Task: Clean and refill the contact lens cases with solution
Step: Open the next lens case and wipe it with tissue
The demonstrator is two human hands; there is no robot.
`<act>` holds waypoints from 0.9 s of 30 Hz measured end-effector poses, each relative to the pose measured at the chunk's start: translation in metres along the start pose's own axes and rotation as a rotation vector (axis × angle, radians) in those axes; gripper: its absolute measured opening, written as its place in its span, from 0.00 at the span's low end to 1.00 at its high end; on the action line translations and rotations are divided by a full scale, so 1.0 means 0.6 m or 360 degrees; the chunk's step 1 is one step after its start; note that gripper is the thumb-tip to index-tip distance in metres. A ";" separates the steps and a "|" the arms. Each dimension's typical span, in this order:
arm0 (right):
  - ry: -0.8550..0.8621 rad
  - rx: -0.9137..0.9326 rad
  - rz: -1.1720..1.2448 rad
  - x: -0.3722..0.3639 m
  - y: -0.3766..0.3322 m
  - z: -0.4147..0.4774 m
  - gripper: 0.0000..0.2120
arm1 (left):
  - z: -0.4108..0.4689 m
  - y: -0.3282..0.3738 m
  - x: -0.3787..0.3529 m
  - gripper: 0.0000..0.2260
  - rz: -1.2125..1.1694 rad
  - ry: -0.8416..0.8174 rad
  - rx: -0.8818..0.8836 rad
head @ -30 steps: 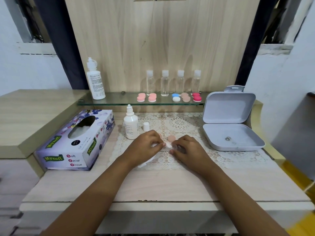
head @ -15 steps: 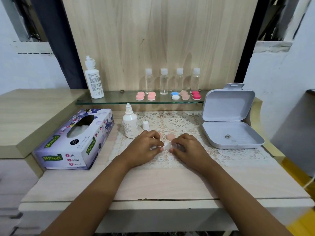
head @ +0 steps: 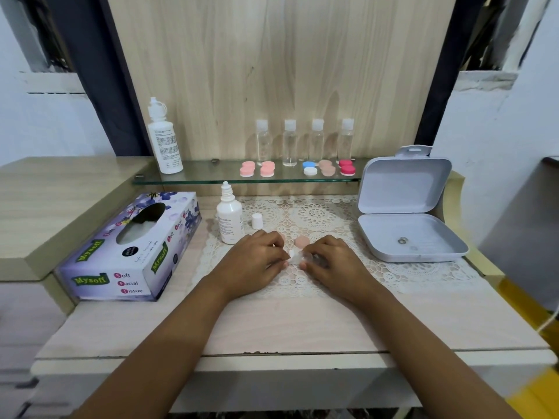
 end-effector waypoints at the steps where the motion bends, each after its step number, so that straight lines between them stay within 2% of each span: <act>1: -0.0004 -0.0001 -0.0004 0.000 0.000 0.000 0.11 | 0.000 -0.001 0.000 0.14 -0.0017 -0.0007 0.0014; 7: -0.0001 -0.0003 -0.0004 0.000 0.001 0.000 0.11 | 0.000 -0.016 -0.008 0.06 -0.0295 -0.0132 0.0238; 11: -0.0007 0.0007 -0.0013 0.000 0.000 0.000 0.11 | -0.002 -0.027 -0.009 0.07 -0.0468 -0.0164 0.0428; 18: -0.0001 -0.0003 -0.0022 0.000 -0.002 0.001 0.11 | 0.002 -0.023 0.001 0.06 -0.0624 -0.0056 0.0523; 24: -0.0004 0.0006 -0.0023 0.000 -0.003 0.000 0.10 | 0.007 -0.028 0.004 0.02 -0.0562 0.0115 0.0561; 27: -0.0006 0.0010 -0.0023 0.001 -0.004 0.000 0.10 | 0.005 -0.033 0.005 0.07 -0.0435 0.0183 0.0504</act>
Point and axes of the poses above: each hand's wrist, its own z-axis towards the middle knuckle, its own x-axis out of the back of the hand, y = z × x, the point moved 7 cm from there along z, towards the middle knuckle, and after that the axes turned 14 degrees about x, right-handed, at the moved point
